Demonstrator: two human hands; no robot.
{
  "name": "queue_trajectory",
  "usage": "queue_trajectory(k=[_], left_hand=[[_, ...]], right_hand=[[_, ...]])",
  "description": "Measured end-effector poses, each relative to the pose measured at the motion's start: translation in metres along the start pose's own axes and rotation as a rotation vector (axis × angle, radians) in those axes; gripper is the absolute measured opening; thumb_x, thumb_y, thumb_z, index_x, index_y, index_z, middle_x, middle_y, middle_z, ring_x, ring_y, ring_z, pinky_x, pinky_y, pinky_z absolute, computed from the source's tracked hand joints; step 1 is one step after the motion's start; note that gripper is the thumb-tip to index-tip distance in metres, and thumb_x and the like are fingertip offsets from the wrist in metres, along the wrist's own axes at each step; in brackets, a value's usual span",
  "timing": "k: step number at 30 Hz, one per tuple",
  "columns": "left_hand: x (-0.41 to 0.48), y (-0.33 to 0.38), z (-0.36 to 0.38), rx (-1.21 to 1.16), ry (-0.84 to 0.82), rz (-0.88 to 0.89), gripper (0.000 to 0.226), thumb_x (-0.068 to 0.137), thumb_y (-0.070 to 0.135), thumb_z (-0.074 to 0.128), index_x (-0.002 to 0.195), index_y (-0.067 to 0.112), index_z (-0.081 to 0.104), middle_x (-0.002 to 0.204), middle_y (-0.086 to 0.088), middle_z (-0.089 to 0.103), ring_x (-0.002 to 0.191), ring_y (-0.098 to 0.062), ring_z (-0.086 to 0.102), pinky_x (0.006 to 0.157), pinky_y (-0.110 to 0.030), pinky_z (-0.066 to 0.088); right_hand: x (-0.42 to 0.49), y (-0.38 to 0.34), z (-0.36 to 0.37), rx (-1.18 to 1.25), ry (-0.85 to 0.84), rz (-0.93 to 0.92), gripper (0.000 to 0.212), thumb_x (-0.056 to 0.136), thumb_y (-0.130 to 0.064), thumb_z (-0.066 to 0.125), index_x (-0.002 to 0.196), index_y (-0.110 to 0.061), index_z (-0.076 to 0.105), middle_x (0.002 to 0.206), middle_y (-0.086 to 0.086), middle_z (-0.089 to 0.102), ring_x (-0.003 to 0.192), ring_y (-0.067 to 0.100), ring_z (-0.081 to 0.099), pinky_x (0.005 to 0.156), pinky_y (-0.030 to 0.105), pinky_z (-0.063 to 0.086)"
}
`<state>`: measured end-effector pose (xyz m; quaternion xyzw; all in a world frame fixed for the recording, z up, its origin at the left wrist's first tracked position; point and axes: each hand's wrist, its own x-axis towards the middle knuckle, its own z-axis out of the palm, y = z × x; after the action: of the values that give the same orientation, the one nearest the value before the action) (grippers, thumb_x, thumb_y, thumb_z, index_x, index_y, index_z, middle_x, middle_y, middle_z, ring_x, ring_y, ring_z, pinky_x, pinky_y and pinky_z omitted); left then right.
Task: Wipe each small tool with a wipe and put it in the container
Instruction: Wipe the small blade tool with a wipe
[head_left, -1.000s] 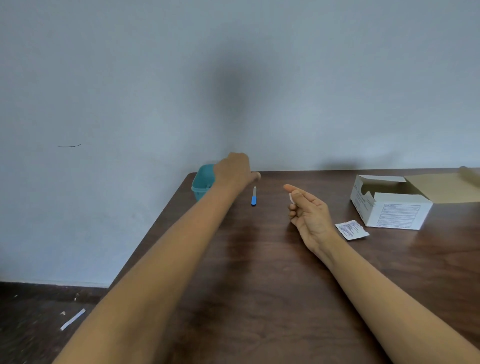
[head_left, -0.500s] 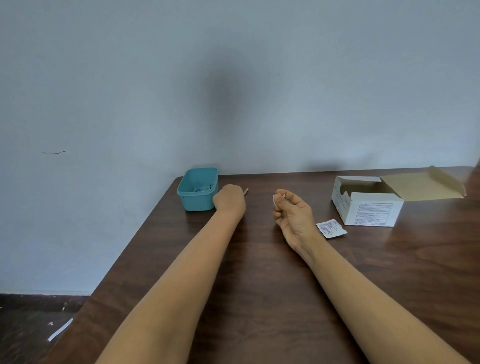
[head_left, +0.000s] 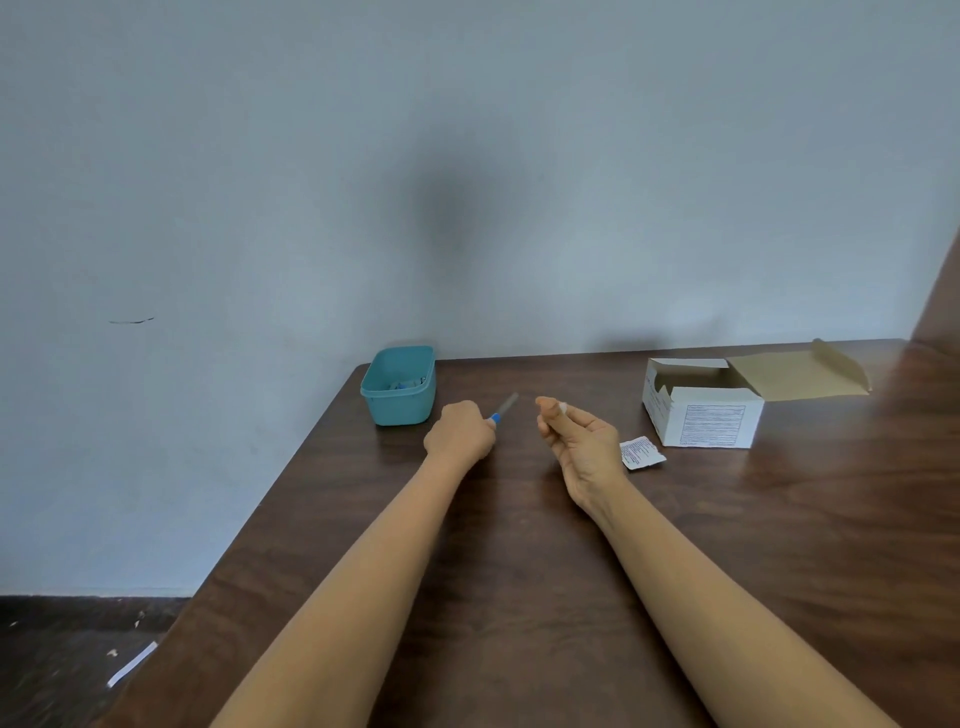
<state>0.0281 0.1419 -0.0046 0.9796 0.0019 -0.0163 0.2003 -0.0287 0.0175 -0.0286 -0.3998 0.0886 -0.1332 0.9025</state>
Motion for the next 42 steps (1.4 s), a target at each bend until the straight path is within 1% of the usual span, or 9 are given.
queue_trajectory(k=[3,6,11,18,26,30,33,38,42], left_hand=[[-0.019,-0.005,0.005,-0.222,0.034,0.013,0.023,0.096,0.033,0.052,0.102,0.012,0.059,0.103,-0.006,0.061,0.084,-0.019,0.057,0.068,-0.031,0.044],[-0.041,-0.009,0.010,-0.385,0.078,0.053,0.017,0.096,0.033,0.055,0.092,0.016,0.056,0.098,-0.003,0.060,0.077,-0.012,0.053,0.068,-0.028,0.043],[-0.085,-0.004,0.012,-0.581,0.069,0.118,0.020,0.095,0.032,0.056,0.095,0.013,0.057,0.084,0.003,0.056,0.065,-0.006,0.046,0.055,-0.016,0.038],[-0.127,0.003,0.022,-0.667,0.027,0.146,0.020,0.094,0.036,0.057,0.096,0.016,0.059,0.088,0.002,0.059,0.070,-0.006,0.048,0.059,-0.018,0.040],[-0.153,-0.005,0.038,-0.640,0.075,0.349,0.015,0.093,0.033,0.060,0.087,0.020,0.058,0.075,0.009,0.056,0.063,-0.003,0.046,0.055,-0.009,0.039],[-0.155,-0.005,0.037,-0.627,0.070,0.368,0.012,0.093,0.031,0.061,0.089,0.020,0.058,0.078,0.007,0.058,0.066,-0.004,0.049,0.058,-0.012,0.039],[-0.154,-0.003,0.036,-0.611,0.072,0.360,0.011,0.092,0.030,0.061,0.089,0.020,0.058,0.079,0.007,0.058,0.067,-0.004,0.050,0.059,-0.012,0.038],[-0.152,-0.002,0.037,-0.594,0.055,0.349,0.011,0.092,0.031,0.061,0.087,0.022,0.058,0.080,0.006,0.060,0.068,-0.004,0.051,0.060,-0.014,0.041],[-0.149,-0.001,0.036,-0.572,0.065,0.337,0.012,0.092,0.031,0.061,0.087,0.021,0.058,0.080,0.005,0.060,0.068,-0.005,0.051,0.060,-0.015,0.041]], right_hand=[[-0.009,-0.002,-0.005,0.011,0.008,0.000,0.014,0.084,-0.001,0.066,0.096,0.006,0.066,0.093,0.009,0.068,0.083,0.015,0.065,0.067,0.016,0.055],[-0.019,-0.005,-0.012,0.009,0.000,-0.002,0.012,0.089,0.004,0.058,0.098,0.008,0.064,0.099,0.009,0.067,0.086,0.017,0.065,0.072,0.019,0.057],[-0.040,-0.012,-0.024,-0.032,0.011,-0.047,0.011,0.089,0.007,0.057,0.097,0.001,0.061,0.091,0.012,0.064,0.083,0.020,0.065,0.074,0.023,0.058],[-0.064,-0.021,-0.038,-0.163,0.023,-0.085,0.006,0.088,0.006,0.060,0.088,0.001,0.056,0.085,0.014,0.066,0.085,0.023,0.069,0.086,0.034,0.056],[-0.081,-0.028,-0.050,-0.260,0.014,-0.113,0.006,0.090,0.005,0.057,0.089,-0.001,0.055,0.092,0.018,0.067,0.095,0.032,0.068,0.088,0.042,0.055],[-0.084,-0.033,-0.052,-0.270,-0.042,-0.074,0.016,0.090,0.004,0.057,0.106,0.004,0.059,0.102,0.018,0.069,0.098,0.027,0.068,0.083,0.036,0.058],[-0.085,-0.037,-0.052,-0.207,-0.087,-0.050,0.015,0.092,0.003,0.054,0.105,0.002,0.061,0.101,0.016,0.069,0.095,0.023,0.068,0.078,0.031,0.059],[-0.083,-0.044,-0.052,-0.187,-0.084,-0.009,0.016,0.093,0.000,0.052,0.101,-0.003,0.066,0.098,0.014,0.072,0.096,0.023,0.069,0.084,0.033,0.057],[-0.082,-0.050,-0.052,-0.174,-0.075,0.027,0.014,0.092,-0.004,0.055,0.100,-0.002,0.066,0.099,0.016,0.072,0.095,0.024,0.070,0.080,0.032,0.058]])
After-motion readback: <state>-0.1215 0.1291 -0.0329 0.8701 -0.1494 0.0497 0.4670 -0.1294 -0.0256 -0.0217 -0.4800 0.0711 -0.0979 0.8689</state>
